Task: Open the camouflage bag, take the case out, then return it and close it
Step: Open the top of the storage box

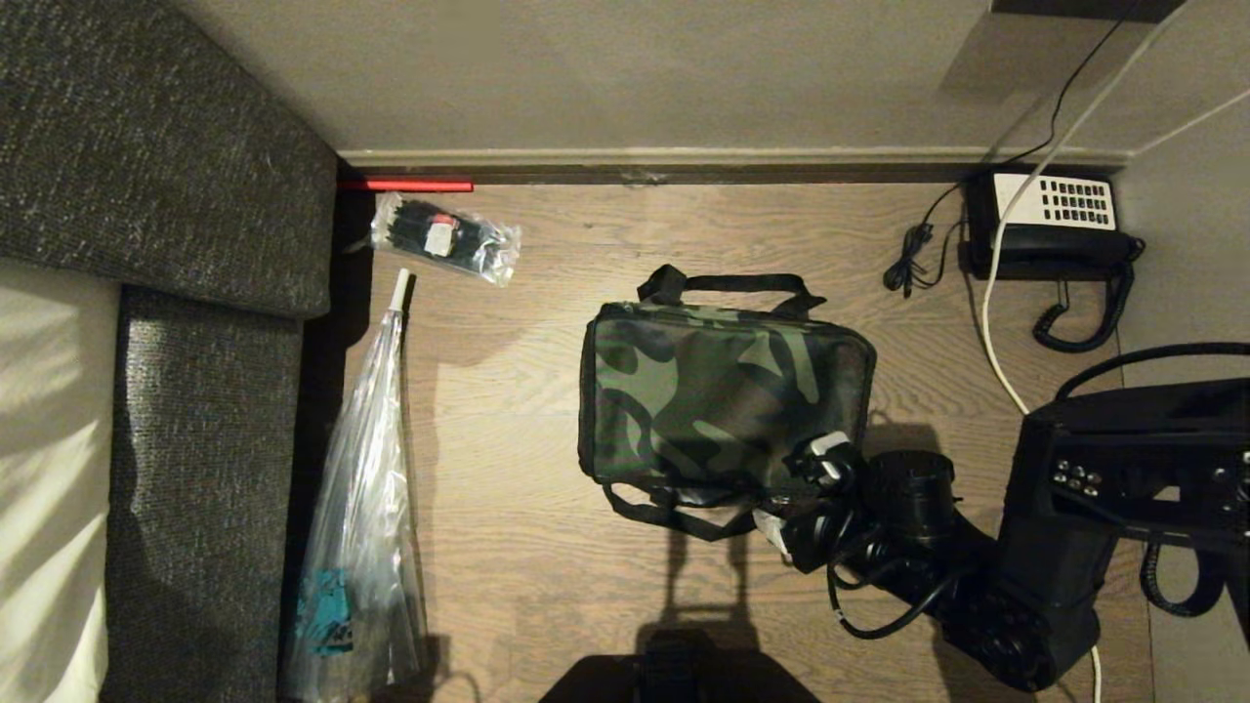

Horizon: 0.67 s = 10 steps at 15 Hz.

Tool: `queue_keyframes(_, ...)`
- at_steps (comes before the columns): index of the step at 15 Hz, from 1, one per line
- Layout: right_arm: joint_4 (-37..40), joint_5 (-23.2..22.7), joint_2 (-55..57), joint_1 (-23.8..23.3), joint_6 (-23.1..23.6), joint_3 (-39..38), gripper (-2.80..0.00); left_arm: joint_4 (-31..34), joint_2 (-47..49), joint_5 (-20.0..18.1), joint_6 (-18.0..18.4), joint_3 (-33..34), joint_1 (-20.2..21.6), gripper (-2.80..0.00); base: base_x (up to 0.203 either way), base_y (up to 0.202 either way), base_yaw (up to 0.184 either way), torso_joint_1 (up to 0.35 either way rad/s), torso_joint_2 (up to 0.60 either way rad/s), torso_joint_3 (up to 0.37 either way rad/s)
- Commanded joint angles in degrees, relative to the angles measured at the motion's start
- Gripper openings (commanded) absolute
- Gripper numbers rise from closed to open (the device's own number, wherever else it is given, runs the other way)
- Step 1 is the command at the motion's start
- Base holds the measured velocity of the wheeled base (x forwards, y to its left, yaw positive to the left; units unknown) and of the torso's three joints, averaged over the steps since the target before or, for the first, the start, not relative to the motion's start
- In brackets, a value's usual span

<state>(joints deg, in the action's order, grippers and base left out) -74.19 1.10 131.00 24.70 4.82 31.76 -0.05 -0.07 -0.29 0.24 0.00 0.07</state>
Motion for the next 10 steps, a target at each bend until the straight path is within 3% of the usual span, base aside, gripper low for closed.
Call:
queue_keyframes(1,-0.83,0.05,1.30,-0.01,-0.01,0.49,0.00,-0.04,0.07,0.03,0.02,0.09,0.01,-2.80,0.000,0.000,0.000,0.000,0.00,0.000)
queue_keyframes(3,-1.30,0.05,1.36,-0.10,-0.08,1.02,0.00,-0.04,0.07,0.03,0.02,0.09,0.01,-2.80,0.000,0.000,0.000,0.000,0.00,0.000)
queue_keyframes(4,-1.59,0.05,1.58,-0.10,-0.08,1.50,-2.80,-0.04,0.07,0.03,0.02,0.09,0.01,-2.80,0.000,0.000,0.000,0.000,0.00,0.000)
queue_keyframes(10,-1.57,0.19,1.54,-0.38,-0.08,1.20,-2.80,-0.04,0.07,0.03,0.02,0.09,0.01,-2.80,0.000,0.000,0.000,0.000,0.00,0.000)
